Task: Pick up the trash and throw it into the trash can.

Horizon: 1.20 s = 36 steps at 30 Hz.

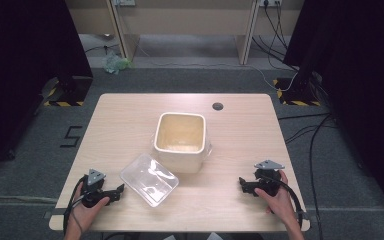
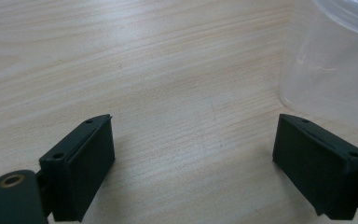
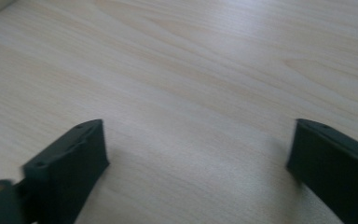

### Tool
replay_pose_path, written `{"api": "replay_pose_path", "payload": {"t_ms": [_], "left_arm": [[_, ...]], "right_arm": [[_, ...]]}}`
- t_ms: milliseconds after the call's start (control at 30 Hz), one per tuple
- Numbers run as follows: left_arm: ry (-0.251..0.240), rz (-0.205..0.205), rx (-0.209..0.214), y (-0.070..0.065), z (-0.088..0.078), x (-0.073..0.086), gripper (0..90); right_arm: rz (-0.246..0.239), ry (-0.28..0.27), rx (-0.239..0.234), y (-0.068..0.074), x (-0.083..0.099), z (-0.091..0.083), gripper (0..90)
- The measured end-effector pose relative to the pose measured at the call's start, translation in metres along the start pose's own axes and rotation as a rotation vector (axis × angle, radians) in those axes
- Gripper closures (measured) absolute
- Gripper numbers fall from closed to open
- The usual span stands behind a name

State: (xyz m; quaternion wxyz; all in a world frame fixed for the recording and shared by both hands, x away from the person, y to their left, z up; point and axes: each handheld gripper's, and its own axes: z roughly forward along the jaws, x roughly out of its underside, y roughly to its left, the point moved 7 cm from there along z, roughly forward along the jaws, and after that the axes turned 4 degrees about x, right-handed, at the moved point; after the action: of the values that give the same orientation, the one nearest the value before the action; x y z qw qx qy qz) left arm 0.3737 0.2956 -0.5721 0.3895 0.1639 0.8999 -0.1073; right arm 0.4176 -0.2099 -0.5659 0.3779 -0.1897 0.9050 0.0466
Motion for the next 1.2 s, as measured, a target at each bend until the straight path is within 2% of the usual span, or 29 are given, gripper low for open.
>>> {"api": "replay_pose_path", "payload": {"t_ms": [67,133,200,333,400,467,567,600,633,667,700,767,900,1067,1167,1200], "left_arm": [[0.0,-0.001,0.0,0.0,0.0,0.0,11.8],[0.0,0.0,0.0,0.0,0.0,0.0,11.8],[0.0,0.0,0.003,0.0,0.0,0.0,11.8],[-0.005,-0.002,0.004,-0.001,0.0,0.0,11.9],[-0.006,0.01,0.013,-0.002,-0.001,0.0,14.0],[-0.006,0.01,0.013,-0.002,-0.001,0.0,14.7],[-0.012,0.019,0.016,-0.002,-0.001,0.0,15.4],[-0.012,0.019,0.016,-0.002,-0.001,0.0,15.4],[-0.017,0.023,0.019,-0.003,-0.002,-0.001,15.4],[-0.035,0.026,0.018,-0.003,-0.003,-0.002,15.4],[-0.044,0.036,0.026,-0.003,-0.004,-0.002,15.6],[-0.056,0.042,0.041,-0.005,-0.006,-0.004,15.7],[-0.086,0.044,0.06,-0.01,-0.009,-0.009,15.7],[-0.104,0.058,0.099,-0.02,-0.012,-0.016,15.7],[-0.099,0.072,0.107,-0.024,-0.012,-0.017,15.8],[-0.1,0.073,0.111,-0.025,-0.012,-0.017,15.8]], "right_arm": [[0.002,-0.014,-0.014,0.004,-0.001,-0.004,20.6],[-0.003,-0.014,-0.021,0.007,-0.001,-0.008,13.9],[0.0,-0.046,-0.035,0.011,-0.004,-0.014,16.6],[0.011,-0.1,-0.083,0.022,-0.009,-0.026,15.1],[0.01,-0.121,-0.12,0.033,-0.011,-0.031,15.1],[-0.013,-0.137,-0.156,0.045,-0.013,-0.035,15.1],[-0.033,-0.156,-0.193,0.061,-0.017,-0.039,15.1],[-0.033,-0.156,-0.193,0.061,-0.017,-0.039,15.1],[-0.049,-0.165,-0.217,0.073,-0.021,-0.042,15.1],[-0.049,-0.165,-0.217,0.073,-0.021,-0.042,15.1],[-0.068,-0.173,-0.241,0.084,-0.023,-0.045,15.1],[-0.077,-0.171,-0.266,0.095,-0.025,-0.047,15.1],[-0.105,-0.171,-0.301,0.111,-0.029,-0.048,15.1],[-0.14,-0.161,-0.333,0.128,-0.035,-0.044,15.1],[-0.16,-0.159,-0.351,0.14,-0.04,-0.041,15.2],[-0.16,-0.159,-0.351,0.14,-0.04,-0.041,15.2]]}}
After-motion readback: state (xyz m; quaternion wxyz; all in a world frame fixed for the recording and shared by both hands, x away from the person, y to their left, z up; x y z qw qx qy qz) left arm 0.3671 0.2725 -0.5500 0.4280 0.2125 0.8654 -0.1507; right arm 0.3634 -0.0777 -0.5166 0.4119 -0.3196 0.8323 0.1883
